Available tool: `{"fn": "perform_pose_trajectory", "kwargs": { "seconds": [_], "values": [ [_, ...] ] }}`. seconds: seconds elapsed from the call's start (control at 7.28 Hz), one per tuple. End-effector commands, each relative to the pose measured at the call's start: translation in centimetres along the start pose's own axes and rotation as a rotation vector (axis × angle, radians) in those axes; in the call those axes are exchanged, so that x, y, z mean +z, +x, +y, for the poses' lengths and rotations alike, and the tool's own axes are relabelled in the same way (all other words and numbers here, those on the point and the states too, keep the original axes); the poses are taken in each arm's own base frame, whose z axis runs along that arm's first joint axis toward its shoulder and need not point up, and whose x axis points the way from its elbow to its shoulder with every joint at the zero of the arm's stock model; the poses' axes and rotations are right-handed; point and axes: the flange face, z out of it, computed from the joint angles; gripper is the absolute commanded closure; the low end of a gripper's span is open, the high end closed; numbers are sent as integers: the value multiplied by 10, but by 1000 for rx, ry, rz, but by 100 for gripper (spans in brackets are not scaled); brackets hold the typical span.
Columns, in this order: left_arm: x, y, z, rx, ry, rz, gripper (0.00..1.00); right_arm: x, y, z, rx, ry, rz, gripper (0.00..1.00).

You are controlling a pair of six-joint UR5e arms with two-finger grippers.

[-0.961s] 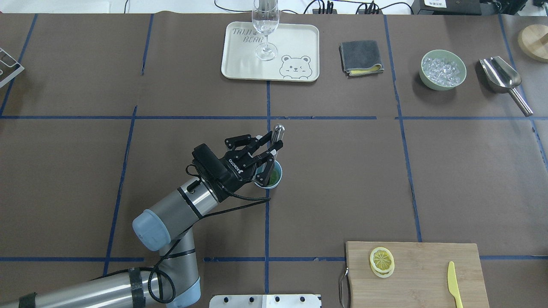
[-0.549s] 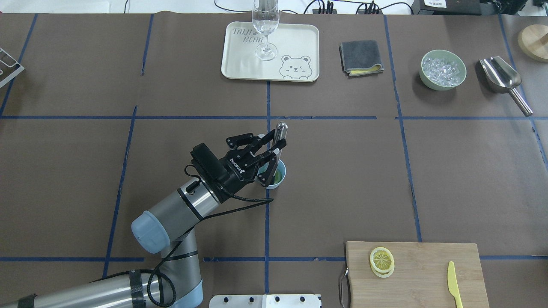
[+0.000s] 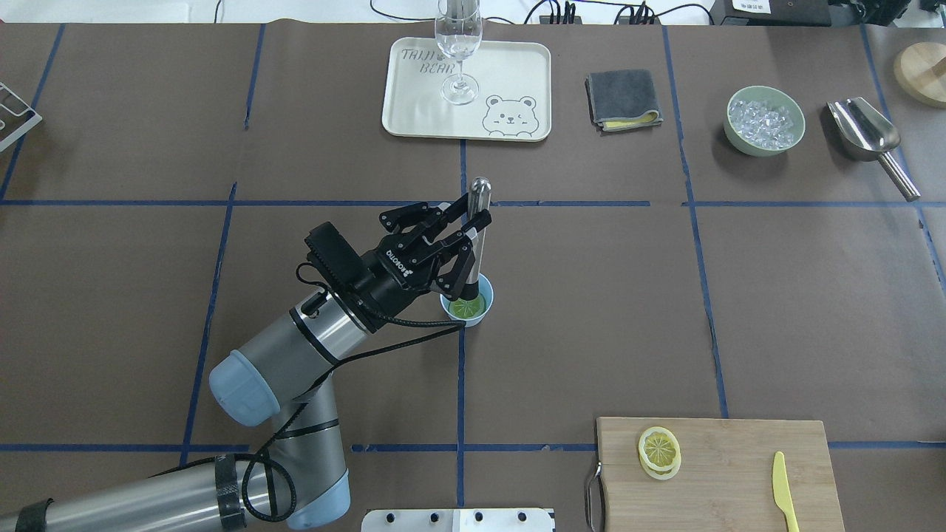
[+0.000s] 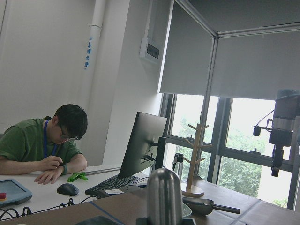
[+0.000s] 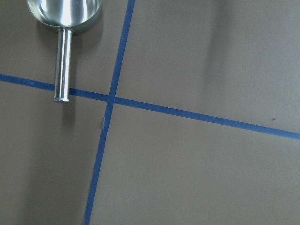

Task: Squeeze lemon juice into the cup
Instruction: 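Lift the muddler out and carry it back to its spot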

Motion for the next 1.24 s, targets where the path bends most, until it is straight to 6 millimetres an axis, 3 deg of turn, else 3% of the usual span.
{"fn": "perform_pose_trajectory", "kwargs": {
  "seconds": [0.0,0.14,0.41,0.55,0.69,0.82,1.1],
  "values": [
    [-4,-29,1,-92,-90,-75,100,0,0,0,1,-1,0,0],
    [7,-26,-12,-98,-148,-122,100,0,0,0,1,-1,0,0],
    [12,-39,-22,-32,-320,-255,100,0,0,0,1,-1,0,0],
    [15,-56,-21,-33,-404,-271,100,0,0,-1,0,1,0,0],
    [8,-86,-22,-62,-506,-284,100,0,0,0,0,1,0,0],
    [5,-113,-32,-48,-638,-325,100,1,1,1,3,-2,0,0],
    [5,-143,-64,-19,-894,-488,100,1,1,1,3,-3,-1,0]
  ]
}}
